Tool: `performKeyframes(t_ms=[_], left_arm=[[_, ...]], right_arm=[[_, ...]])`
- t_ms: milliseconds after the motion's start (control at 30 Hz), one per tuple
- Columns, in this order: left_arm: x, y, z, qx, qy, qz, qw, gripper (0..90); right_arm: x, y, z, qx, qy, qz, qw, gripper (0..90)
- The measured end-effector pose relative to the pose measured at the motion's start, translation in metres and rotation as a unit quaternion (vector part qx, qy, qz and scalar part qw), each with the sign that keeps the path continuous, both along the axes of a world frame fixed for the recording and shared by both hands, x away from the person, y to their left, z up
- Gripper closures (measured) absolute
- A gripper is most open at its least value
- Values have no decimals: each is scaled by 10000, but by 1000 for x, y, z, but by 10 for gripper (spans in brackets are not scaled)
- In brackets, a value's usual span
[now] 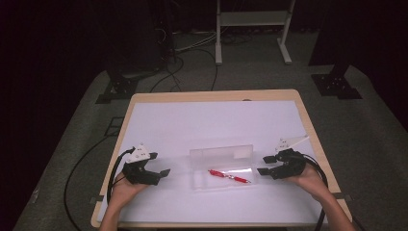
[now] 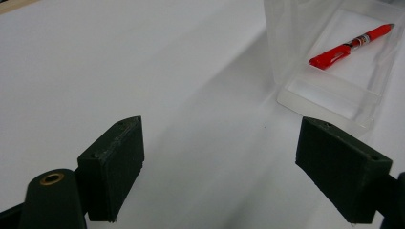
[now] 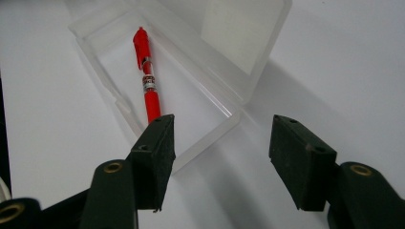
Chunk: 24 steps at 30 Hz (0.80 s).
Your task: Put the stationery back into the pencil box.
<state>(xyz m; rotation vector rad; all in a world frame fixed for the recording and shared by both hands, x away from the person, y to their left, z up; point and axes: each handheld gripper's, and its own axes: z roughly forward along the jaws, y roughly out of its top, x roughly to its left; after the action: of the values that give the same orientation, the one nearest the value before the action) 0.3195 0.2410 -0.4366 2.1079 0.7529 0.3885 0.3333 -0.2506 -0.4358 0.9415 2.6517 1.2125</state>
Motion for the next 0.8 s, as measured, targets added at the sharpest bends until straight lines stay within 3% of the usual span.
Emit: performKeyframes(t_ms=[800], left_arm=[[0,-2,-1,-7,10,-11,10000,162]], right_arm=[[-14,-30,-7,55,16,-353,9994,398]])
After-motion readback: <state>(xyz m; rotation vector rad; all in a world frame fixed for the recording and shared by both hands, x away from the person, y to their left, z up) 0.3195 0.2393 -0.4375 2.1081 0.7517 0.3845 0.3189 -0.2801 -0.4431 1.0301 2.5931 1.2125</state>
